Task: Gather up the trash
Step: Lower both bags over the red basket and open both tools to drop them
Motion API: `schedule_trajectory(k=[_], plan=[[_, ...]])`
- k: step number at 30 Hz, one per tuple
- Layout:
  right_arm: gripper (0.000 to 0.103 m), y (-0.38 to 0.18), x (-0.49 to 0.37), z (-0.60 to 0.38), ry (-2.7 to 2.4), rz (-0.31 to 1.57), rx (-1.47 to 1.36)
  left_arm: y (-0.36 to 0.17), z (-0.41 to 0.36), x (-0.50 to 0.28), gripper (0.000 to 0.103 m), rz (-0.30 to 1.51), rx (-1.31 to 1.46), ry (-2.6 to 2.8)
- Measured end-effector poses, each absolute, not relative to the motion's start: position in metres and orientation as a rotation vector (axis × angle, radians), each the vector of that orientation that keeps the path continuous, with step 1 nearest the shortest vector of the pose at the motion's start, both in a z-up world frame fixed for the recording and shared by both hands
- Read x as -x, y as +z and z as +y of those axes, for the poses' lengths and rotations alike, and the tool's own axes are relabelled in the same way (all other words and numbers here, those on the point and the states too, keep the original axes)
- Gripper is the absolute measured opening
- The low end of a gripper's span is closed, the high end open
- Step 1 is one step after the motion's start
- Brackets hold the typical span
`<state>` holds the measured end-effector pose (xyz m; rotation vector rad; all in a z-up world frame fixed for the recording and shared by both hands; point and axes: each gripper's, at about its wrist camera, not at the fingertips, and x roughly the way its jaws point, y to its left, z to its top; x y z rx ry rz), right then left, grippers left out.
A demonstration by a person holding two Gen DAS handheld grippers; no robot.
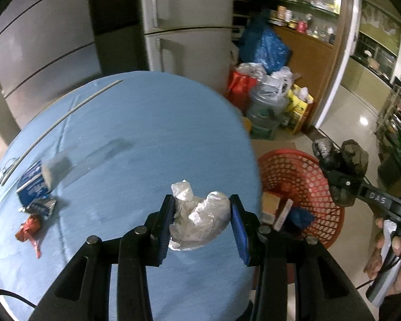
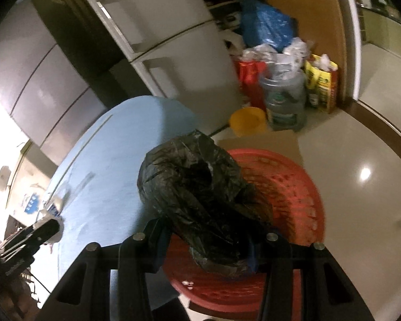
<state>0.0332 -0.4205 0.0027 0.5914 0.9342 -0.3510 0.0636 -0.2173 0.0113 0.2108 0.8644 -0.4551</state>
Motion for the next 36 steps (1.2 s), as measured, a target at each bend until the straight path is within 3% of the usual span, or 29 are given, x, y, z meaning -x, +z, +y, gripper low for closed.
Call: schedule_trajectory(k=[21, 24, 26, 36], plan=[[0.051, -0.058, -0.02, -0.451, -0.415, 1.073, -0.615, -0.007, -0.295, -0.059, 0.042, 0.902, -0.299, -0.589], [0.059, -0.062, -0.019, -0.454, -0.444, 1.085, -0.621, -0.008, -0.303, -0.059, 0.042, 0.905, -0.307, -0.597], [0.075, -0.064, -0.018, -0.459, -0.47, 1.095, -0.629, -0.009, -0.307, -0.059, 0.042, 0.908, -0.313, -0.602], [0.075, -0.042, -0.001, -0.469, -0.518, 1.026, -0.639, -0.018, -0.332, -0.059, 0.042, 0.924, -0.346, -0.633]])
